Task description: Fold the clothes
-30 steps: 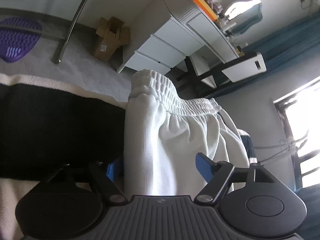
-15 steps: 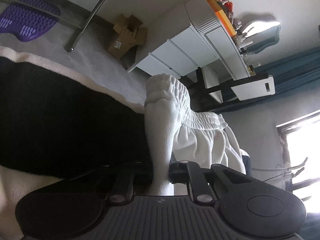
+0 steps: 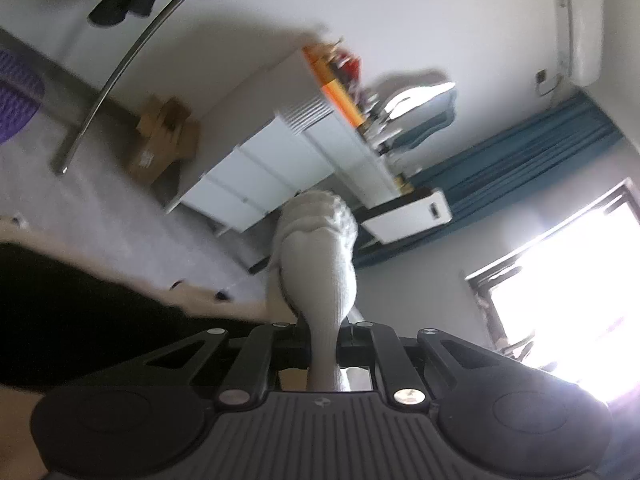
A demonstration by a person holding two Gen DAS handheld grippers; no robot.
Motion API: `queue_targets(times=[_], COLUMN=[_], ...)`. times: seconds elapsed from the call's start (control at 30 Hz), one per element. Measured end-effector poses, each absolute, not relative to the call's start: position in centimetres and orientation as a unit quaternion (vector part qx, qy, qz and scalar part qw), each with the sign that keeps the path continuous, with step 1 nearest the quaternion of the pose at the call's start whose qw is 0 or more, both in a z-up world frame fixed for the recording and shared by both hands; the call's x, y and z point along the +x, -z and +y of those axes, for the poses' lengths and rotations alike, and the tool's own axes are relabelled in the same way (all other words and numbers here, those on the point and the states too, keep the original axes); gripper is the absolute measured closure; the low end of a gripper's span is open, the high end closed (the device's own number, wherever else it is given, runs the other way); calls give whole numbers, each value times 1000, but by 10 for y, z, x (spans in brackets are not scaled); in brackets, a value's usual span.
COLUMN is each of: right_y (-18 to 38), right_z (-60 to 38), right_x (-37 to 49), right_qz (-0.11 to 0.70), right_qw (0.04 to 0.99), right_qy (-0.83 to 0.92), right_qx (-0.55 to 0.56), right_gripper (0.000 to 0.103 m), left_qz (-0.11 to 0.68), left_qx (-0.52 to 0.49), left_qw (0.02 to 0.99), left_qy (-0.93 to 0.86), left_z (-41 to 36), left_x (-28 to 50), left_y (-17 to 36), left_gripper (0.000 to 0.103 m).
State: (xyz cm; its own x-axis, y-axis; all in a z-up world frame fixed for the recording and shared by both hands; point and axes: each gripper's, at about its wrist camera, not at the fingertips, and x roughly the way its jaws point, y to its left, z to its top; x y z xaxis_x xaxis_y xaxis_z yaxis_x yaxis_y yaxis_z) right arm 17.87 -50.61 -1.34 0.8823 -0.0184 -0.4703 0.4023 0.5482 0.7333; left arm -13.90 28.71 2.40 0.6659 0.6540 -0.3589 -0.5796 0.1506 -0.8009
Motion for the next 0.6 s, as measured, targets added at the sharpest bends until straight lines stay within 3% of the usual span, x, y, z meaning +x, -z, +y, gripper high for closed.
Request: queue_targets(times=[0.37,0.6], right_y=[-35,30], right_z=[-448,-394], right_x=[318,444], right_qz=[180,222], right_qw=[905,911], right_qy=[127,159], right_qx=[365,309], right_gripper=[97,97], left_qz=[-32,8], left_qx=[-489,-465], left_qw=[769,777], left_qy=[-411,-425], left_z=[331,364], left_x=[8,119], left_y=[-58,-18], left_gripper=[93,93])
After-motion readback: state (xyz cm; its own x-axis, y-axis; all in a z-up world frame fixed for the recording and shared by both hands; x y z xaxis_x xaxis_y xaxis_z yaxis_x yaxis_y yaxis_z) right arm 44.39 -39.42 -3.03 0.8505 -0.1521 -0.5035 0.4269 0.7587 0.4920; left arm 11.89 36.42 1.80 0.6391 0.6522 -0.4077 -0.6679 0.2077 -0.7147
